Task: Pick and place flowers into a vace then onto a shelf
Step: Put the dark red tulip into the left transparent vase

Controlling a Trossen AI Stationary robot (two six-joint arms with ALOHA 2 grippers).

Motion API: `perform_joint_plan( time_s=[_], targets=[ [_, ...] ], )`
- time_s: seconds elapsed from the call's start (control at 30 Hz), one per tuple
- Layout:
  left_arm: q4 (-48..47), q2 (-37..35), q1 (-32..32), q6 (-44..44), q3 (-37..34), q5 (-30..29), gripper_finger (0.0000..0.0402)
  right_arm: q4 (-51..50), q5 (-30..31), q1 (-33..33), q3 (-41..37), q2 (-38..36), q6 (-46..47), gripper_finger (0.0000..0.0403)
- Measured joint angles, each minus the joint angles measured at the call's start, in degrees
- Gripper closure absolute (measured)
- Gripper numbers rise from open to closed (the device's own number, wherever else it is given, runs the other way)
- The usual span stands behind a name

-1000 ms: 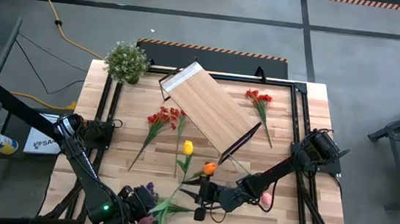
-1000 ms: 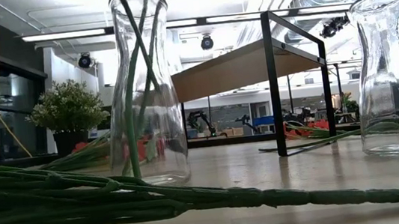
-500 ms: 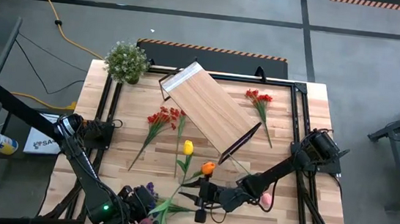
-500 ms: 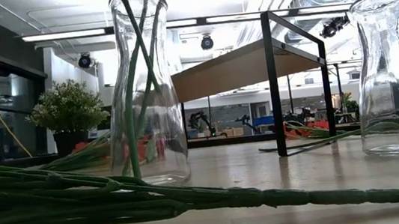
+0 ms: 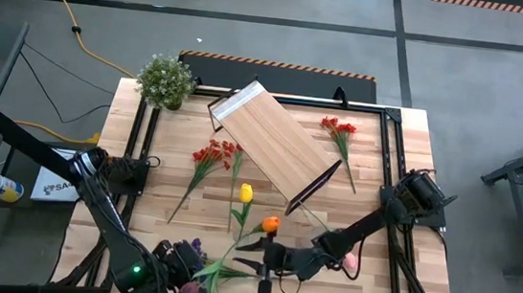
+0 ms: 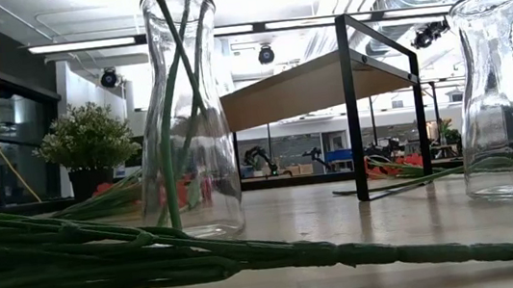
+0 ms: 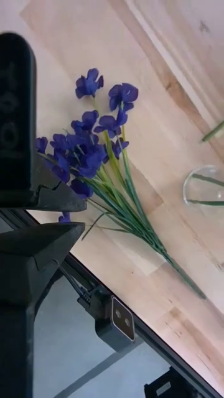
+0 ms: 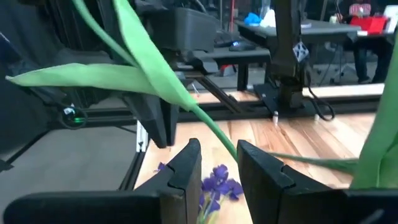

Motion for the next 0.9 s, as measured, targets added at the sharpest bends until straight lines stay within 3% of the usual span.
perform_joint_plan(
  time_s=[0.67,0.9],
  targets=[
    [-13.3,-2.7,2.1,1.3,0.0,5.1,0.0328,8.5,0.4,2.6,0.0,-0.1,-7.4,0.0308],
    [-14.1,-2.7,6.9,9.4,0.0,7.7,0.0328,8.5,0.4,3.3,0.0,-0.1,-7.5,0.0308]
  ],
)
